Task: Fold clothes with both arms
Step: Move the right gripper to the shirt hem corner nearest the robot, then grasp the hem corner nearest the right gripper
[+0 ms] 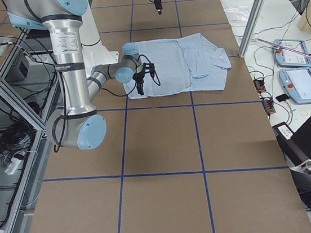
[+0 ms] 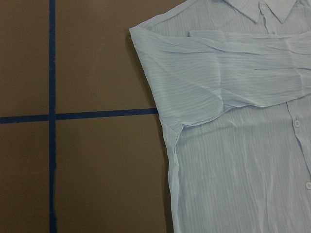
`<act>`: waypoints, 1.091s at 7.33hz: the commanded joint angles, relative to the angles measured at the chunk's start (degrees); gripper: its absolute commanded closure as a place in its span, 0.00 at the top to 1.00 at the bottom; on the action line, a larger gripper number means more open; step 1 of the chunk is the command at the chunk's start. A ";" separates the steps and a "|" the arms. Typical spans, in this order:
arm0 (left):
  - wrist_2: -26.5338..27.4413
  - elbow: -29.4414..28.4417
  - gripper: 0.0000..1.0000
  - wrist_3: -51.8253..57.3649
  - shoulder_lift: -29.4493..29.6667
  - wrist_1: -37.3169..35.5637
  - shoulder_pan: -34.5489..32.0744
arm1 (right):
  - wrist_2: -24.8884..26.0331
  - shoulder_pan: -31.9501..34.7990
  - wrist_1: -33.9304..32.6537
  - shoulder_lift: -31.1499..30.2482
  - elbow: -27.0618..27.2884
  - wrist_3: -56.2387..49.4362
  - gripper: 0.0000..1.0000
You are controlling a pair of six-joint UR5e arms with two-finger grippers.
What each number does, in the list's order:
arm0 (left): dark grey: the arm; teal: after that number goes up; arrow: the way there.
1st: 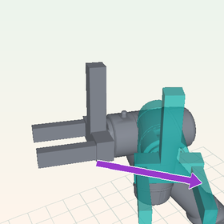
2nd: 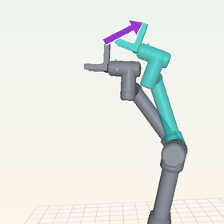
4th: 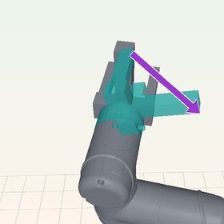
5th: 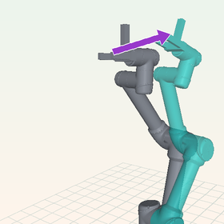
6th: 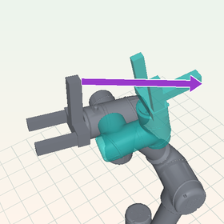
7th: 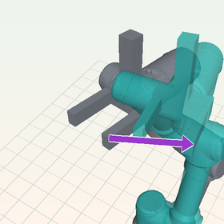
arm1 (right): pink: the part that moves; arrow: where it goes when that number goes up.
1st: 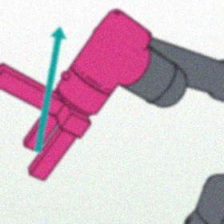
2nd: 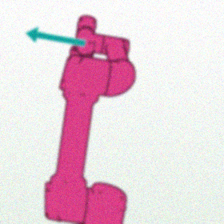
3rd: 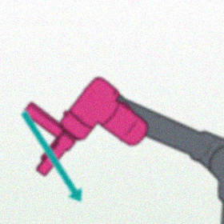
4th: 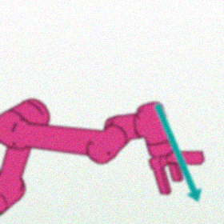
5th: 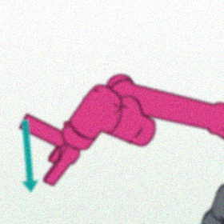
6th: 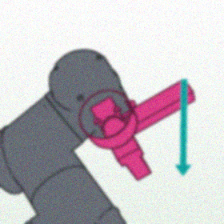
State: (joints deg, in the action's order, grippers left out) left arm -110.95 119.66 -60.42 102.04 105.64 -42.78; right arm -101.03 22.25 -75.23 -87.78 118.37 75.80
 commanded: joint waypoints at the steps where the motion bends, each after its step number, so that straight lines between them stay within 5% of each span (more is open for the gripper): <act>1: 0.03 -0.04 1.00 0.03 0.26 0.00 0.07 | -1.34 -0.72 -0.01 -1.07 -0.50 0.40 0.98; 4: 0.03 -0.13 1.00 0.12 0.35 -0.08 0.07 | -4.17 -0.81 -0.01 -0.99 -3.14 0.22 0.92; 8: 0.30 -0.22 1.00 0.47 0.35 -0.08 0.07 | -5.93 -0.81 -0.01 -0.99 -3.23 0.31 0.60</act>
State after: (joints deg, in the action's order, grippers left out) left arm -110.70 119.46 -60.01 102.33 105.56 -42.72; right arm -106.66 21.45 -75.16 -88.78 115.23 76.12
